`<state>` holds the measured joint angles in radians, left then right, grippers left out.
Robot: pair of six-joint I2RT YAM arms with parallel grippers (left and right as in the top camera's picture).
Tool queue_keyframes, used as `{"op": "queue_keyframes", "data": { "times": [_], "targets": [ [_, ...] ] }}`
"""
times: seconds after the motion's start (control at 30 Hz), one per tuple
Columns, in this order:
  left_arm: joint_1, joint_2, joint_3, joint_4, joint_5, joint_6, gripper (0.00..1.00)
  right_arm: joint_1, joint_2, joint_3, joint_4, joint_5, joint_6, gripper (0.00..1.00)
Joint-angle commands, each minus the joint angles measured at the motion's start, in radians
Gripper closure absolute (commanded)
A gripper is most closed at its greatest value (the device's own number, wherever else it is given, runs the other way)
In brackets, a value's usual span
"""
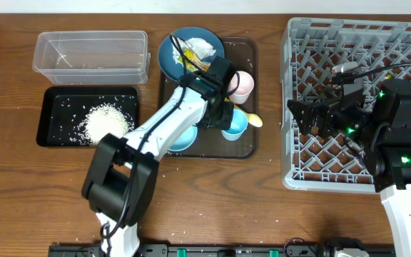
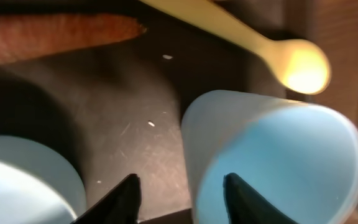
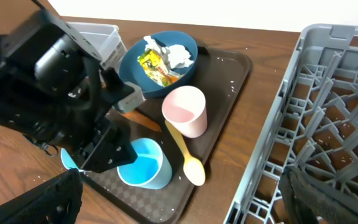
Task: Sort waste into correct bins and load items into the dishwasher rack
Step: 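Grasp the light-blue cup with the left gripper and lift it, then hand the light-blue cup from the left gripper to the right gripper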
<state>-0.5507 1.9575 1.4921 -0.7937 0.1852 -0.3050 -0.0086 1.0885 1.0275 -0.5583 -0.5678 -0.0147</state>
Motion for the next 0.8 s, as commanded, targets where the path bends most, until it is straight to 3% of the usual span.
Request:
{"op": "queue_keyframes", "data": {
  "times": [0.0,0.1,0.17,0.33,0.53,0.77],
  "targets": [
    [0.002,0.011,0.016,0.008,0.006,0.011,0.76,0.009,-0.002,0.023,-0.008,0.024,-0.002,0.01],
    [0.006,0.008,0.023,0.013,0.006,-0.016,0.93,0.009,-0.002,0.023,-0.014,0.026,-0.002,0.01],
    [0.014,0.0,0.039,0.002,0.016,-0.023,0.94,0.009,-0.002,0.023,-0.014,0.026,-0.002,0.06],
    [0.078,-0.064,0.092,-0.065,0.153,-0.021,0.94,0.009,-0.002,0.023,0.002,0.018,0.019,0.05],
    [0.246,-0.151,0.102,-0.085,0.594,0.024,0.94,0.019,0.013,0.023,0.059,-0.008,0.108,0.02],
    [0.397,-0.156,0.099,-0.096,1.082,0.095,0.94,0.096,0.072,0.023,0.212,-0.187,0.107,0.04]
  ]
}}
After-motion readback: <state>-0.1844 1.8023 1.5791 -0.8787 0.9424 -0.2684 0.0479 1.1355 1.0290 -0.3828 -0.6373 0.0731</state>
